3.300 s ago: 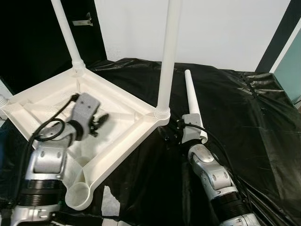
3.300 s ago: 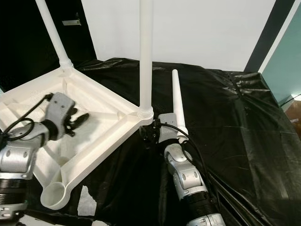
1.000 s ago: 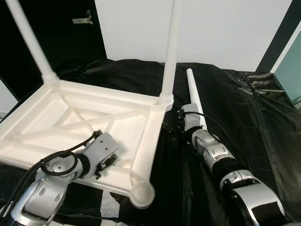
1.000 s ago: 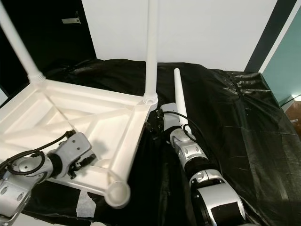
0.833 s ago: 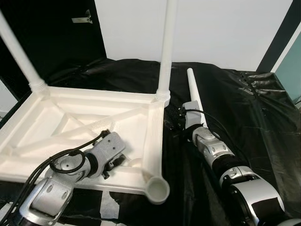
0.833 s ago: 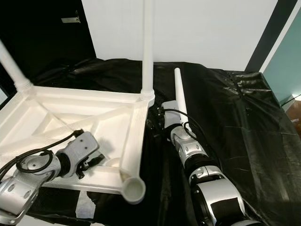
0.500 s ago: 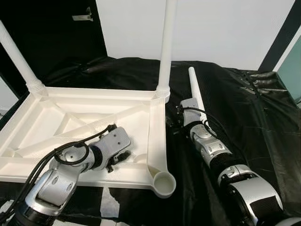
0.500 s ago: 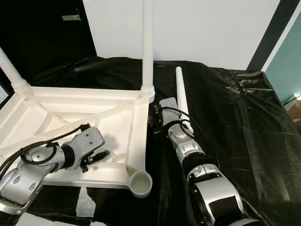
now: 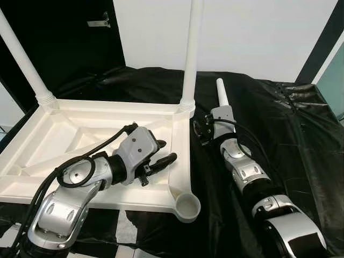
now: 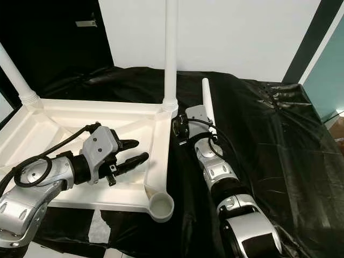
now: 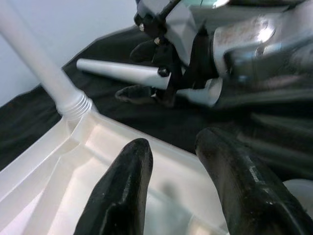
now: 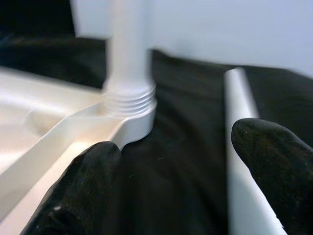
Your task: Building children table
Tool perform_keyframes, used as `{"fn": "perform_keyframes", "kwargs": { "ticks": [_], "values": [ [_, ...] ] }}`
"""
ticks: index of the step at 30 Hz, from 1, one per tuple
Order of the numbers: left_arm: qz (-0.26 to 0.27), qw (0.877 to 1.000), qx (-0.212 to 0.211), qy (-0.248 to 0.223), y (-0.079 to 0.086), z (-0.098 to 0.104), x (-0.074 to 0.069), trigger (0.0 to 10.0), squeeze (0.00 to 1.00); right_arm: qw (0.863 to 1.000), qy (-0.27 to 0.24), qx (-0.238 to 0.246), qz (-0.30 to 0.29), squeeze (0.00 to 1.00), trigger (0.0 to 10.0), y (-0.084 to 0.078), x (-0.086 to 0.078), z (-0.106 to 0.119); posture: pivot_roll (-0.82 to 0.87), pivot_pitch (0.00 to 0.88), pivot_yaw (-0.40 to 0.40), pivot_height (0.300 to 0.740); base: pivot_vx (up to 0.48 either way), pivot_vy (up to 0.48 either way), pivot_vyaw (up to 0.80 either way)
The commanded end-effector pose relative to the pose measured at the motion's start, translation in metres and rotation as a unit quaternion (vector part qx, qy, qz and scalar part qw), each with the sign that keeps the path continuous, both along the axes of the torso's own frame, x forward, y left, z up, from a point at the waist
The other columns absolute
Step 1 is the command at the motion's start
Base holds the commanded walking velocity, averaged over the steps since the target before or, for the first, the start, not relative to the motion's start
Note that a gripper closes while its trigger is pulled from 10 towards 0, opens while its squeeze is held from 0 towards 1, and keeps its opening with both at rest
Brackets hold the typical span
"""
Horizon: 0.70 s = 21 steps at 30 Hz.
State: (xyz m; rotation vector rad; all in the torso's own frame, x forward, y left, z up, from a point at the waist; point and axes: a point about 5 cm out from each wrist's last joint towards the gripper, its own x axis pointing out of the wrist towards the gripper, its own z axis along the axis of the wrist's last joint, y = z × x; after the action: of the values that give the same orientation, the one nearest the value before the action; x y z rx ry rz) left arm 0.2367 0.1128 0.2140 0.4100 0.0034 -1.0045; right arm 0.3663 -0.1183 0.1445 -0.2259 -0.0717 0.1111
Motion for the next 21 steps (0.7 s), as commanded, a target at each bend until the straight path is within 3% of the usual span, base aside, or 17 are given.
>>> {"fn": "perform_keyframes", "kwargs": {
  "ticks": [1,5,9,15,21],
  "values": [
    [0.020,0.999,-0.019,-0.024,-0.004,0.003,0.002,10.0,0.00,0.999,-0.012,0.015,-0.050,0.00,10.0,-0.014,-0.001,0.005,0.07,0.000,-0.045,0.740,0.000,0.000,0.00],
    [0.039,0.998,-0.038,-0.032,-0.011,0.002,0.006,10.0,0.00,0.996,-0.021,0.028,-0.088,0.00,10.0,-0.025,-0.004,0.010,0.06,0.000,-0.046,0.740,0.000,0.000,0.00],
    [0.049,0.995,-0.084,-0.019,-0.025,0.001,0.008,10.0,0.00,0.992,-0.018,0.042,-0.120,0.00,10.0,-0.036,-0.019,0.006,0.05,0.000,-0.043,0.740,0.000,0.000,0.00],
    [0.036,0.996,-0.086,-0.011,-0.032,-0.001,0.007,10.0,0.00,0.987,0.029,0.082,-0.136,0.00,10.0,-0.046,-0.036,-0.015,0.03,0.000,-0.033,0.740,0.000,0.000,0.00],
    [0.029,0.996,-0.089,-0.011,-0.034,-0.003,0.008,10.0,0.00,0.984,0.048,0.093,-0.145,0.00,10.0,-0.063,-0.035,-0.012,0.01,0.000,-0.018,0.740,0.000,0.000,0.00]
  ]
}}
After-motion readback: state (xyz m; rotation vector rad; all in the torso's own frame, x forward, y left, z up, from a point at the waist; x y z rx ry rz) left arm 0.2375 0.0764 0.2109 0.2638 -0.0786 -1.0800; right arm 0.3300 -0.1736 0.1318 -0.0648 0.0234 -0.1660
